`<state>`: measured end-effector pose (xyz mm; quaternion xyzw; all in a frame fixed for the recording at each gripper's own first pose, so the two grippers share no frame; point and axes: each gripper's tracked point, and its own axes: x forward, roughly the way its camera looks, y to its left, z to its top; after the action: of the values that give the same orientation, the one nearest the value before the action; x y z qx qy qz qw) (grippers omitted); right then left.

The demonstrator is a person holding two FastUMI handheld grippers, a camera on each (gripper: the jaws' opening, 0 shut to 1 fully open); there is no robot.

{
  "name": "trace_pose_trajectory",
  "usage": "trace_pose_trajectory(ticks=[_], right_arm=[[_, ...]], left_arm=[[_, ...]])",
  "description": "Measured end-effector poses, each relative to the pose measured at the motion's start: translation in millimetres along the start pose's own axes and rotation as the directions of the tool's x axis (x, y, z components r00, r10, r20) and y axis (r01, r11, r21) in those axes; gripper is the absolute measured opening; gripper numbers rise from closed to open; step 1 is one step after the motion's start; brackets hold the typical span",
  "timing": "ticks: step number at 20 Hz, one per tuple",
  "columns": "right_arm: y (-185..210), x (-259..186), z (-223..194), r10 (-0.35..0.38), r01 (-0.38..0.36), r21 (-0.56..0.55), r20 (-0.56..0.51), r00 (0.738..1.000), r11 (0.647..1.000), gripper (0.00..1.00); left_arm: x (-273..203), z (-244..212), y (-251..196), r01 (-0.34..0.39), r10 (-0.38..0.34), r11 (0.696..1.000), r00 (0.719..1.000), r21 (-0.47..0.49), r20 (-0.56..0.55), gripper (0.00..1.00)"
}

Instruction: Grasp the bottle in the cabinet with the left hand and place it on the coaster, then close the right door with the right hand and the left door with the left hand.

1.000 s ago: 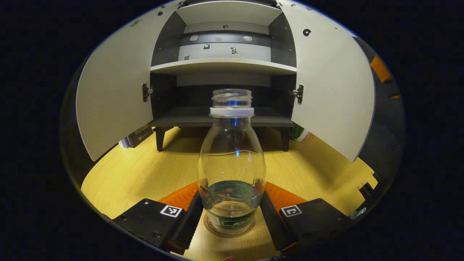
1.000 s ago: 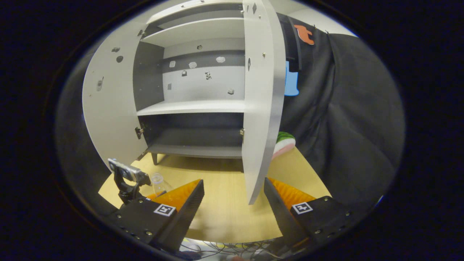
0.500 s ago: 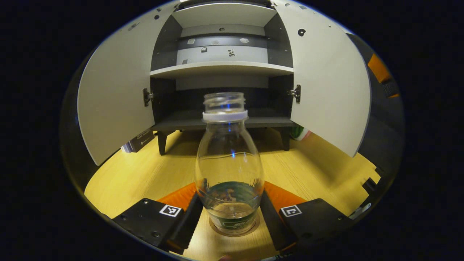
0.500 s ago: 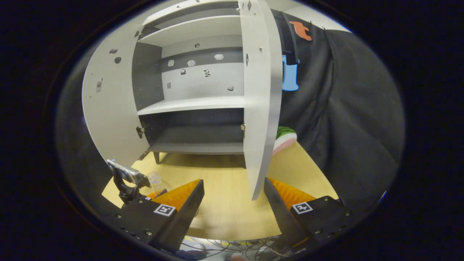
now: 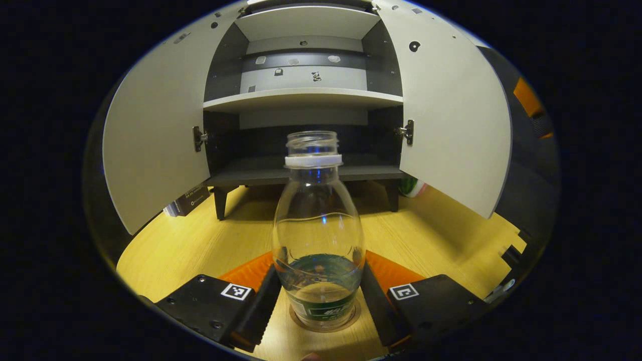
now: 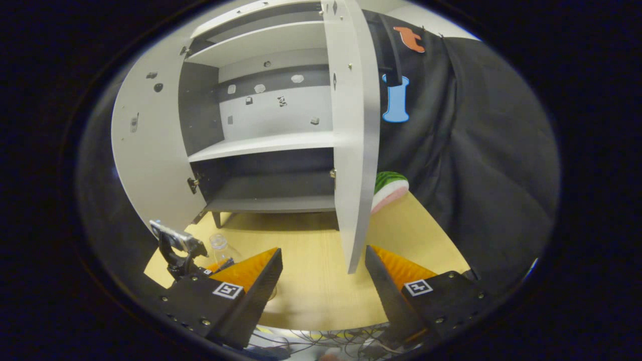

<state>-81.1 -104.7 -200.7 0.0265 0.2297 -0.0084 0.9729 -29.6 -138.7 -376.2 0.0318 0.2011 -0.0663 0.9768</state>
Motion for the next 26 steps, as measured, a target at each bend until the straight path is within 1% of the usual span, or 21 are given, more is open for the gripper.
trace_pose_trajectory(ticks=[5, 7, 13, 17, 21, 24, 26], right_arm=[[4, 2, 0, 0.009, -0.009, -0.015, 0.004, 1.0, 1.0, 1.0], [5, 2, 1, 0.013, -0.012, -0.014, 0.005, 1.0, 1.0, 1.0], [3, -5, 24, 0.017, -0.017, 0.006, 0.059, 0.998, 1.0, 1.0], [-2, -18, 49, 0.017, -0.019, 0.014, 0.117, 0.993, 1.0, 1.0], [-16, -37, 90, 0.006, -0.013, 0.03, 0.201, 0.98, 0.999, 1.0], [-43, -55, 126, -0.021, 0.01, 0.039, 0.286, 0.958, 0.999, 1.0], [-63, -62, 144, -0.039, 0.024, 0.051, 0.322, 0.946, 0.998, 1.0]], left_arm=[[-7, 5, 0, -0.016, 0.016, 0.999, 1.0, 0.039, 0.019, 0.86], [-8, 13, -4, -0.004, 0.003, 0.999, 0.999, 0.048, 0.034, 0.86], [-23, 63, -6, 0.005, -0.011, 0.999, 0.992, 0.052, 0.125, 0.86], [-36, 109, -6, 0.007, -0.016, 0.999, 0.983, 0.05, 0.182, 0.86], [-54, 163, -3, 0.006, -0.018, 0.999, 0.967, 0.048, 0.253, 0.86], [-69, 202, 1, 0.001, -0.011, 0.999, 0.951, 0.034, 0.308, 0.86], [-79, 224, 5, -0.002, -0.002, 1.0, 0.943, 0.012, 0.333, 0.86]])
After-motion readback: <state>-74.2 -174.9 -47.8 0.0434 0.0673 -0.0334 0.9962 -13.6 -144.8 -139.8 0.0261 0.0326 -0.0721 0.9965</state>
